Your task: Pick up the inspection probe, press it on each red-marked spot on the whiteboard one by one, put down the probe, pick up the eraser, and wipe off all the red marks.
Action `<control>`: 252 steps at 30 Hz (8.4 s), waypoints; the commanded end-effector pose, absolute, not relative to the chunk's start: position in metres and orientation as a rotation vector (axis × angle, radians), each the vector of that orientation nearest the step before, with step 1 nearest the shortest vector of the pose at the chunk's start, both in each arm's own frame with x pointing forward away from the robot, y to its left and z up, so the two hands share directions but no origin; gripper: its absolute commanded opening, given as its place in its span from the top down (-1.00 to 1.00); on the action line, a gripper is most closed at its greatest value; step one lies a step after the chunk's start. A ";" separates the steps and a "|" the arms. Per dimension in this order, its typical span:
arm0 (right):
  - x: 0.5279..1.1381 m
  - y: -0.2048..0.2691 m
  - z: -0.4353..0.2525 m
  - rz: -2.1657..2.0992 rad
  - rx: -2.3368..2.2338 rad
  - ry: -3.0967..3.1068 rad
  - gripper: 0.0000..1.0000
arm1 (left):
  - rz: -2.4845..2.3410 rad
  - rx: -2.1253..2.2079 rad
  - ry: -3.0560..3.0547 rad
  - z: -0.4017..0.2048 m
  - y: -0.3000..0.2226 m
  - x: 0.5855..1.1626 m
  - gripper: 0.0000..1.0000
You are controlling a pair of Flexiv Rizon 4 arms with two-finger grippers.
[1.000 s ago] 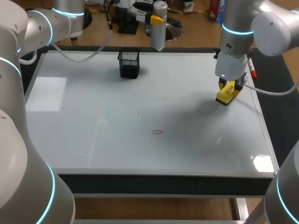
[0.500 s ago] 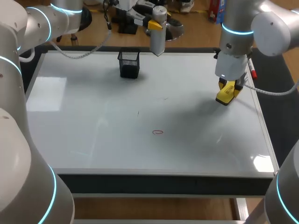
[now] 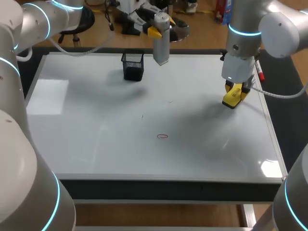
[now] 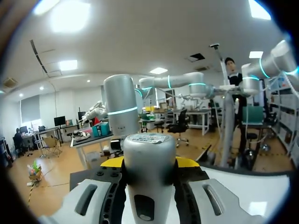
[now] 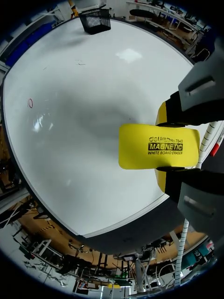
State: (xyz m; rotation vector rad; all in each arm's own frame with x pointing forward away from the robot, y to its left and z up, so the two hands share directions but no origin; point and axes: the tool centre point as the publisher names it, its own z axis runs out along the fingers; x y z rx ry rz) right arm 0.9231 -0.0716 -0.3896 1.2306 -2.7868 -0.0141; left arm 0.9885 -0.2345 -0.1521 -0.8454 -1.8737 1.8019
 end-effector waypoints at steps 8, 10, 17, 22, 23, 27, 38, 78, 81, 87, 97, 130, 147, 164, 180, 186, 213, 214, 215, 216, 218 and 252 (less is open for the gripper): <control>0.924 -0.072 -0.389 -0.010 1.232 -2.784 1.00 | 1.823 -0.824 -1.927 -0.155 -0.229 0.905 1.00; 0.924 -0.072 -0.389 -0.010 1.232 -2.784 1.00 | 1.807 -0.828 -1.932 -0.157 -0.228 0.894 1.00; 0.924 -0.072 -0.389 -0.010 1.232 -2.784 1.00 | 1.772 -0.852 -1.911 -0.165 -0.224 0.860 1.00; 0.924 -0.072 -0.389 -0.010 1.232 -2.784 1.00 | 1.761 -0.839 -1.913 -0.171 -0.217 0.839 1.00; 0.924 -0.072 -0.389 -0.010 1.232 -2.784 1.00 | 1.766 -0.839 -1.908 -0.171 -0.216 0.835 1.00; 0.924 -0.072 -0.389 -0.010 1.232 -2.784 1.00 | 1.742 -0.837 -1.922 -0.176 -0.216 0.821 1.00; 0.924 -0.072 -0.389 -0.010 1.232 -2.784 1.00 | 1.757 -0.827 -1.902 -0.203 -0.219 0.792 1.00; 0.924 -0.072 -0.389 -0.010 1.232 -2.784 1.00 | 1.697 -0.884 -1.735 -0.263 -0.237 0.766 1.00; 0.924 -0.072 -0.389 -0.010 1.232 -2.784 1.00 | 1.688 -0.874 -1.737 -0.267 -0.240 0.764 1.00; 0.924 -0.072 -0.389 -0.010 1.232 -2.784 1.00 | 1.689 -0.850 -1.741 -0.270 -0.239 0.762 1.00; 0.924 -0.072 -0.389 -0.010 1.232 -2.784 1.00 | 1.690 -0.834 -1.752 -0.273 -0.236 0.762 1.00; 0.924 -0.072 -0.389 -0.010 1.232 -2.784 1.00 | 1.691 -0.818 -1.774 -0.275 -0.231 0.766 1.00; 0.924 -0.072 -0.389 -0.010 1.232 -2.784 1.00 | 1.739 -0.856 -1.767 -0.249 -0.217 0.784 1.00; 0.924 -0.072 -0.389 -0.010 1.232 -2.784 1.00 | 1.715 -0.869 -1.849 -0.211 -0.155 0.843 1.00; 0.924 -0.072 -0.389 -0.010 1.232 -2.784 1.00 | 1.700 -0.840 -1.886 -0.198 -0.092 0.898 1.00; 0.924 -0.072 -0.389 -0.010 1.232 -2.784 1.00 | 1.699 -0.810 -1.902 -0.199 -0.069 0.918 1.00; 0.924 -0.072 -0.389 -0.010 1.232 -2.784 1.00 | 1.726 -0.804 -1.881 -0.219 -0.013 0.981 1.00; 0.924 -0.072 -0.389 -0.010 1.232 -2.784 1.00 | 1.727 -0.797 -1.884 -0.219 -0.013 0.981 1.00; 0.924 -0.072 -0.389 -0.010 1.232 -2.784 1.00 | 1.727 -0.796 -1.883 -0.219 -0.013 0.981 1.00; 0.924 -0.072 -0.389 -0.010 1.232 -2.784 1.00 | 1.740 -0.797 -1.885 -0.217 -0.011 0.982 1.00; 0.924 -0.072 -0.389 -0.010 1.232 -2.784 1.00 | 1.740 -0.797 -1.885 -0.217 -0.011 0.982 1.00; 0.886 -0.020 -0.379 0.086 1.395 -2.686 1.00 | 1.740 -0.797 -1.885 -0.217 -0.011 0.982 1.00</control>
